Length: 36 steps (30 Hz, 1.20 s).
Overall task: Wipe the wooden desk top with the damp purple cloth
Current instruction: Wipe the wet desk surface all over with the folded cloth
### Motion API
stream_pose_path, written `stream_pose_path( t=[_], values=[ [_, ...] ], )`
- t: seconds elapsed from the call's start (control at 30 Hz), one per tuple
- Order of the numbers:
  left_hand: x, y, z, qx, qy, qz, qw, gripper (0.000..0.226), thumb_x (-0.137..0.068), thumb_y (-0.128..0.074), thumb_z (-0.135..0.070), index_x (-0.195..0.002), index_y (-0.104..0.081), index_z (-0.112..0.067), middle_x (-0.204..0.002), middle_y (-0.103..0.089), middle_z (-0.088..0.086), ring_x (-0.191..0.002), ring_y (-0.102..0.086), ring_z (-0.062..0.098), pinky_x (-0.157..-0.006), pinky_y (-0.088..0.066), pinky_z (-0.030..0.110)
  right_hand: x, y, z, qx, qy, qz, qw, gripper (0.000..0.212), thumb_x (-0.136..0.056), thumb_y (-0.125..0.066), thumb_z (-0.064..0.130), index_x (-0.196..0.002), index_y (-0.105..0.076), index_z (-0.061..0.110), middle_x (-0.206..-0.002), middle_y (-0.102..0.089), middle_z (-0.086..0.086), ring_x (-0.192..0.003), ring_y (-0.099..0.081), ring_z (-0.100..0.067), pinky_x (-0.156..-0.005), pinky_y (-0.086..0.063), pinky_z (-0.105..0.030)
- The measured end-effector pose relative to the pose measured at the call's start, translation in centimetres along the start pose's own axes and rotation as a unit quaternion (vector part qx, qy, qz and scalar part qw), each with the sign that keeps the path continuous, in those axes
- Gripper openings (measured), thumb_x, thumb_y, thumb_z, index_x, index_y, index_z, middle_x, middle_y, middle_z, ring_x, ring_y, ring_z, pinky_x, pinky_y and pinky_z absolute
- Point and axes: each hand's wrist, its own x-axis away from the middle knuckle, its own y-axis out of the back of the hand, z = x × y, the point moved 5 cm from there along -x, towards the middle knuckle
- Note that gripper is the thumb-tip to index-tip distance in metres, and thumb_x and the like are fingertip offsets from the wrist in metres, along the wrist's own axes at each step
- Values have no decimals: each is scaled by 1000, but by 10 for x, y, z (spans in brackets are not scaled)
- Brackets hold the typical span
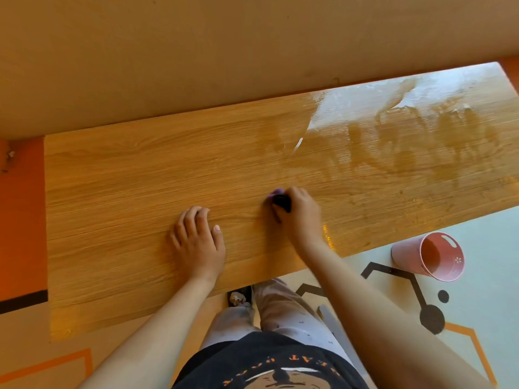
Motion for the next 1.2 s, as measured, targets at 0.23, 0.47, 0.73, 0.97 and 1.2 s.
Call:
stream_pose_path(
  t=[0.23,0.47,0.73,0.97,1.2],
  values=[
    [-1,0,0,-2,0,-4,1000,41,-91,-42,-34,-125,-53,-14,-136,-49,7,-128,-39,30,-101,-31,49,-34,-3,13,-8,37,5,999,21,-87,-63,28,-93,-59,8,-96,-62,-6,-85,-57,-25,-63,-39,-31],
    [-20,15,-16,41,-23,-51,998,39,-89,-47,-31,-122,-55,-12,-132,-53,8,-123,-45,31,-106,-26,49,-69,72,-78,20,-108,-72,991,20,-86,-65,20,-98,-59,5,-103,-63,-15,-93,-57,-31,-71,-34,-29],
    [-114,5,-43,40,-75,-64,994,31,-89,-52,-23,-117,-58,-12,-131,-55,8,-122,-46,31,-104,-31,49,-53,11,-6,5,8,7,1000,18,-80,-69,22,-92,-61,11,-94,-62,-7,-86,-58,-29,-64,-33,-29],
    [-122,-1,-40,44,-37,-75,995,27,-86,-55,-18,-112,-60,-14,-125,-58,3,-119,-46,27,-103,-30,43,-84,-16,44,2,96,37,995,25,-86,-63,32,-96,-61,9,-96,-62,-7,-88,-58,-28,-61,-37,-31],
    [-123,-3,-41,42,-33,-76,996,29,-85,-53,-19,-112,-59,-13,-126,-57,4,-116,-47,29,-99,-33,46,-140,63,-52,70,-15,-47,996,22,-86,-64,30,-94,-60,10,-95,-60,-7,-83,-57,-27,-62,-33,-28]
  ],
)
